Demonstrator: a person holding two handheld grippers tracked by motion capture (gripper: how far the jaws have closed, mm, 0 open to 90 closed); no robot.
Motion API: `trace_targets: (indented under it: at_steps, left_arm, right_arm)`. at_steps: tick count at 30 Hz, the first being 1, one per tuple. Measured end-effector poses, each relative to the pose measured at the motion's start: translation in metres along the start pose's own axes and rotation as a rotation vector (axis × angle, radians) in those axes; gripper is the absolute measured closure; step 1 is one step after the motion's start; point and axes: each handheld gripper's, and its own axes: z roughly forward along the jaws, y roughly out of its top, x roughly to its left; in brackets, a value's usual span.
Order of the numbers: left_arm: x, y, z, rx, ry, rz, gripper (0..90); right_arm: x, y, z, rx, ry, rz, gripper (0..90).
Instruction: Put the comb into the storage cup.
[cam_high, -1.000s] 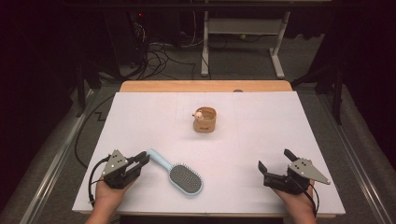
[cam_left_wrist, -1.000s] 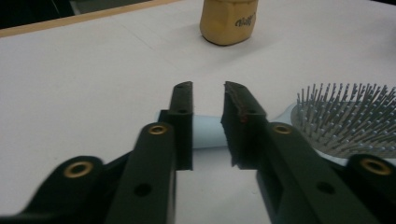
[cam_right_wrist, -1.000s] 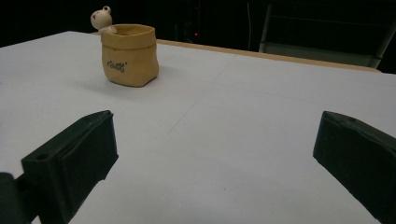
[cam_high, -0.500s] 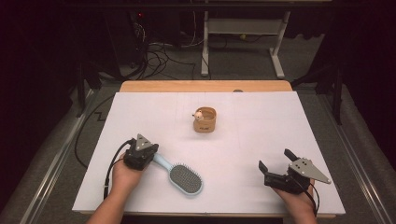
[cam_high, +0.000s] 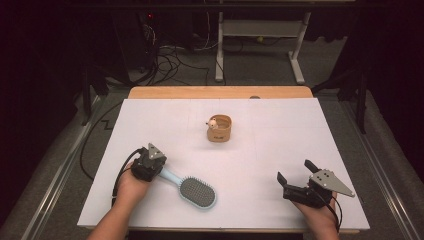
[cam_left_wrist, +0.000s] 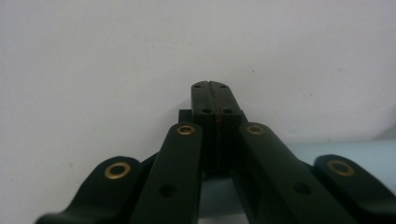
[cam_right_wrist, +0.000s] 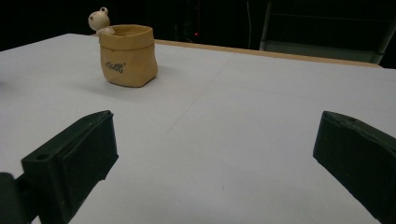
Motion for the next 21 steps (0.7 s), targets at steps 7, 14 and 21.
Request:
trace_targets:
  at_steps: [7, 14, 21]
  left_arm:
    - [0.005, -0.027, -0.017, -0.032, -0.038, -0.05, 90.0]
    - [-0.003, -0.057, -0.035, -0.025, -0.047, -0.05, 90.0]
    - [-0.022, -0.077, -0.053, -0.031, -0.065, -0.041, 90.0]
  right_arm:
    - [-0.002, -0.001, 0.0, 0.01, -0.008, 0.01, 0.4]
    - [0.0, 0.0, 0.0, 0.007, -0.009, 0.003, 0.4]
    - [-0.001, 0.0, 0.0, 0.006, -0.009, 0.006, 0.4]
